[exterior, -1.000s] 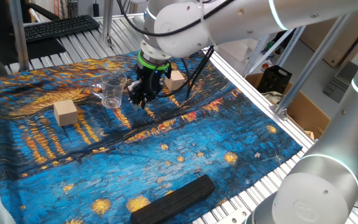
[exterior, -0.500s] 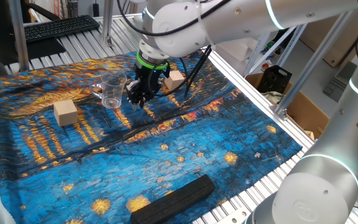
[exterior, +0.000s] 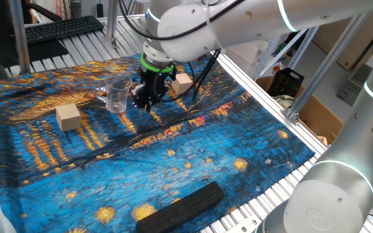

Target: Pick up the cup

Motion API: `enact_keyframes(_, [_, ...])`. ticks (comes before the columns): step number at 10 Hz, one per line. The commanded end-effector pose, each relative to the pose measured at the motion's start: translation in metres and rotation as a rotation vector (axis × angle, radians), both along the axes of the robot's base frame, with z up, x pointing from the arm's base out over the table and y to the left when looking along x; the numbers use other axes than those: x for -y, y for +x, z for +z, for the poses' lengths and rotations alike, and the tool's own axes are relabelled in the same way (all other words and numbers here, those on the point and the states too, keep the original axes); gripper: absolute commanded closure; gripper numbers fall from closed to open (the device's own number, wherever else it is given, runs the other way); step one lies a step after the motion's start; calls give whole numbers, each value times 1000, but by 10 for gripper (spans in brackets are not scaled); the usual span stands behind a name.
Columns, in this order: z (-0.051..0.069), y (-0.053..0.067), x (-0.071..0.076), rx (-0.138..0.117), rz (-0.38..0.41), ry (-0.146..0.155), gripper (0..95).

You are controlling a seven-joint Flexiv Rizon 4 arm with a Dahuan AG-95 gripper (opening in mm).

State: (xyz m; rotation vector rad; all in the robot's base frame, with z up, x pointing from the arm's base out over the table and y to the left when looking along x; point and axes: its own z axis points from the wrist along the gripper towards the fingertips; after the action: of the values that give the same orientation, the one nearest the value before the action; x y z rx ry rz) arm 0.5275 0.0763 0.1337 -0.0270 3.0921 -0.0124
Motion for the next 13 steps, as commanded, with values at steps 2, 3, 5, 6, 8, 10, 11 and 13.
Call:
enact_keyframes(2, [0, -2, 1, -17, 9, 30, 760])
enact_keyframes(3, [0, -2, 1, -10, 10, 35, 760])
enact_keyframes(5, [0, -2, 1, -1, 9, 55, 760])
enact_keyframes(6, [0, -2, 1, 4, 14, 54, 760])
enact_keyframes(8, [0, -2, 1, 17, 16, 58, 760])
enact_keyframes(10, [0, -2, 1, 8, 14, 60, 760])
enact_keyframes(11, [0, -2, 1, 5, 18, 61, 950])
enact_keyframes(13, [1, 2, 1, 10, 19, 66, 950])
